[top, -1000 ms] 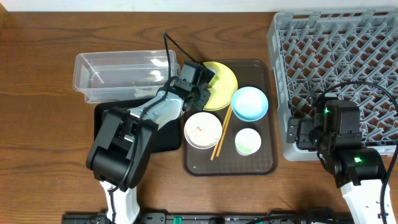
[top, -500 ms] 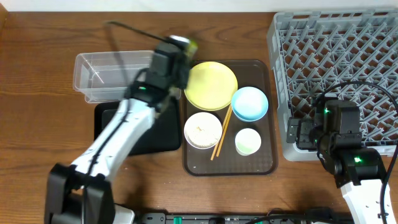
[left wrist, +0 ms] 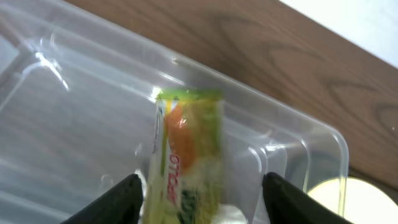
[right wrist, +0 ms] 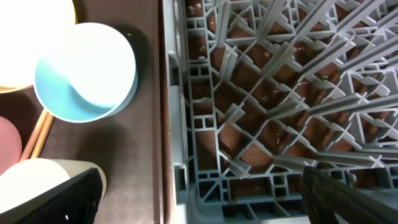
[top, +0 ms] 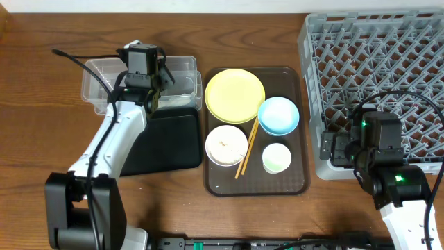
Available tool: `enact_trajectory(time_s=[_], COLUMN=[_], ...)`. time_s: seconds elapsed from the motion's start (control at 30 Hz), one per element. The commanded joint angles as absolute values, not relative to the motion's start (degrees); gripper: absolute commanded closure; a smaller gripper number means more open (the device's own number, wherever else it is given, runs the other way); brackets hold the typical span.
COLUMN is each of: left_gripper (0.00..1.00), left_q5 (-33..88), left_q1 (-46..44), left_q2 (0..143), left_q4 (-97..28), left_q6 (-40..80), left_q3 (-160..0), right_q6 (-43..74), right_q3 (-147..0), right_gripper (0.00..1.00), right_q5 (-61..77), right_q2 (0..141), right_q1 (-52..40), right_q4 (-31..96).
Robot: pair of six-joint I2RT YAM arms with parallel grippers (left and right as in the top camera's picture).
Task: Sort waste into correct bins and load items into the dishwasher rack
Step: 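Drop the wrapper and tissue into the clear plastic bin, then grasp the white rice bowl rim with the left gripper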
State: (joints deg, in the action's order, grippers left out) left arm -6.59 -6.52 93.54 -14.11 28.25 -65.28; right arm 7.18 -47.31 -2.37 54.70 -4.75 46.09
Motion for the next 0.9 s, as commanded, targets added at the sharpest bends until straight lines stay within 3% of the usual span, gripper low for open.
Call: enact_trajectory(time_s=[0.0, 0.13, 0.33, 0.53, 0.87], left_gripper=[0.31, 0.15, 0.13, 0.28, 0.37], left_q5=[-6.4, -4.3, -3.4, -3.4, -3.4], left_q1=[-8.1, -12.5, -24.4, -36.2, -46.4], left_q2=[88.8, 84.6, 84.2, 88.4, 99.8], left_q4=[-17.0, -24.6, -30.2, -30.2, -30.4], left_q6=[28.2, 28.2, 27.4, 26.2, 28.4], left_q3=[-64.8, -64.8, -64.7, -64.7, -64.7], right_q6=[6.8, 6.8, 6.8, 6.8, 6.8], right_q3=[-48.7, -48.7, -48.7, -48.7, -48.7], right_gripper=[0.01, 0.01, 0.01, 0.01, 0.01], right_q5=[-2.8, -2.8, -2.8, -2.7, -2.7], right_q2=[54.5, 54.5, 54.5, 54.5, 54.5], right_q1=[-5.3, -5.3, -5.3, -5.3, -5.3], right_q4=[46.1, 46.1, 46.1, 46.1, 46.2])
